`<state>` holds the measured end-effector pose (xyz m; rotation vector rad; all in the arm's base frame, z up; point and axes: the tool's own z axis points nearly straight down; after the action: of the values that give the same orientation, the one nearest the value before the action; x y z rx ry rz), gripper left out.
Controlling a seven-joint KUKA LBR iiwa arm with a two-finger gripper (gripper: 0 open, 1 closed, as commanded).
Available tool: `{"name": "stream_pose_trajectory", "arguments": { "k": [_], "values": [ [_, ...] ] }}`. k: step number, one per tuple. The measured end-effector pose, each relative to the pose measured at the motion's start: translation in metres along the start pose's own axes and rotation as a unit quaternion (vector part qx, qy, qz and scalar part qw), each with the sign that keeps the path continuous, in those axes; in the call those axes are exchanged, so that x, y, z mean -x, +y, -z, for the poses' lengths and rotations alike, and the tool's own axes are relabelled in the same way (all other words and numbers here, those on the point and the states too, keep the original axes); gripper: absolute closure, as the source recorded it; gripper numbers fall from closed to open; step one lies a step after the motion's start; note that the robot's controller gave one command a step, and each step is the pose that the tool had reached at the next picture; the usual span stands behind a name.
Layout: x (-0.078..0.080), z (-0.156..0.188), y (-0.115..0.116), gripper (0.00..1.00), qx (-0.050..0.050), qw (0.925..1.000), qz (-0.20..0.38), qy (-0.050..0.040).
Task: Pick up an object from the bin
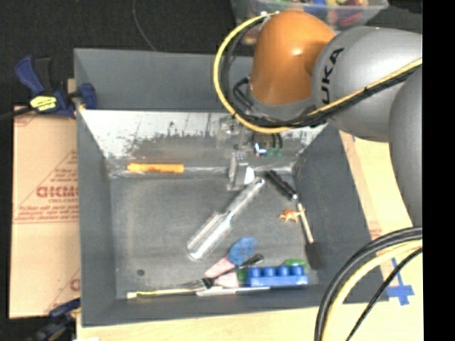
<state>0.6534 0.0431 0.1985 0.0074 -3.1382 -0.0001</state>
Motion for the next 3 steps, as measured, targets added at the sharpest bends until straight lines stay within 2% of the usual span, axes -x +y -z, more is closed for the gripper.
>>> {"name": "stream_pose_trajectory", "arguments": {
  "k": [1, 2, 3],
  "values": [
    [0.001, 0.006, 0.000, 0.00, 0.000, 1.0000, 0.000, -0.0042],
    [-0.054, -0.122, -0.011, 0.00, -0.001, 0.9458, 0.325, -0.0029],
    [-0.062, -0.081, -0.011, 0.00, -0.001, 0.9719, 0.235, -0.0093]
  ]
}}
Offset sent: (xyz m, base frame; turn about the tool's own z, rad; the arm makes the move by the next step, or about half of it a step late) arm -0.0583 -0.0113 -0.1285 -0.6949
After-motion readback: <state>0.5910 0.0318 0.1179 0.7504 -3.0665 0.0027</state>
